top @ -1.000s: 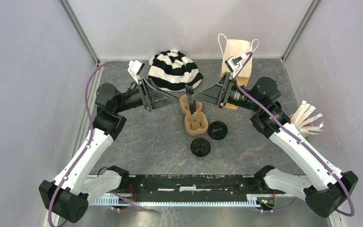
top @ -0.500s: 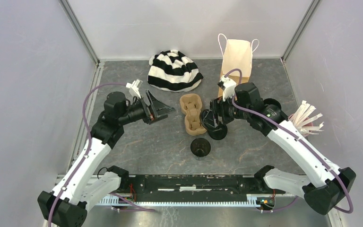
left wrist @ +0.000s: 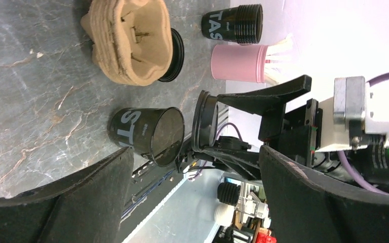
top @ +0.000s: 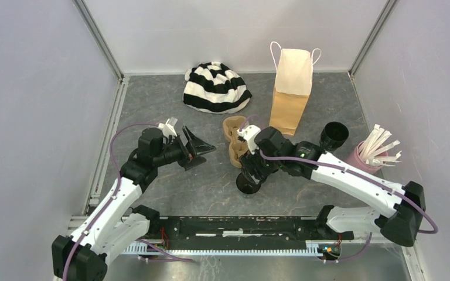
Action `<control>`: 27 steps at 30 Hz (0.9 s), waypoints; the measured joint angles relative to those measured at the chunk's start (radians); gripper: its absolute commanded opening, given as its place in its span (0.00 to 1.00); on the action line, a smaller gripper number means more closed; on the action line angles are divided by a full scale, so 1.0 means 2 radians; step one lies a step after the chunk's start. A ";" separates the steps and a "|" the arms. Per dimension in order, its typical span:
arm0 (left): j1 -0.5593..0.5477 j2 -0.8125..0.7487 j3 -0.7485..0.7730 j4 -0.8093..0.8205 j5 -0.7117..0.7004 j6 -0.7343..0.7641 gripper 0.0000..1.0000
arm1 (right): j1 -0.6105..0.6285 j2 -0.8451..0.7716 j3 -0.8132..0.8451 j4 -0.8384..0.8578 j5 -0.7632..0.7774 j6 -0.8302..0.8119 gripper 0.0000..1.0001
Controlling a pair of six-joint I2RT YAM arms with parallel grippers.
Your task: Pack the takeout coffee
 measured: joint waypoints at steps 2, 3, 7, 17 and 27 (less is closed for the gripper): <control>0.000 -0.010 -0.012 -0.002 -0.004 -0.005 0.98 | 0.022 0.014 0.000 0.000 0.018 -0.003 0.77; 0.000 -0.015 -0.017 -0.003 -0.007 -0.008 0.98 | 0.030 0.019 0.000 -0.001 0.024 -0.003 0.78; 0.000 -0.023 -0.023 -0.010 -0.012 -0.009 0.98 | 0.062 0.039 0.000 -0.003 0.044 -0.003 0.78; 0.000 -0.025 -0.025 -0.013 -0.012 -0.009 0.98 | 0.104 0.074 0.004 -0.007 0.073 -0.003 0.78; 0.000 -0.024 -0.025 -0.014 -0.013 -0.009 0.99 | 0.113 0.086 0.008 -0.007 0.084 -0.002 0.79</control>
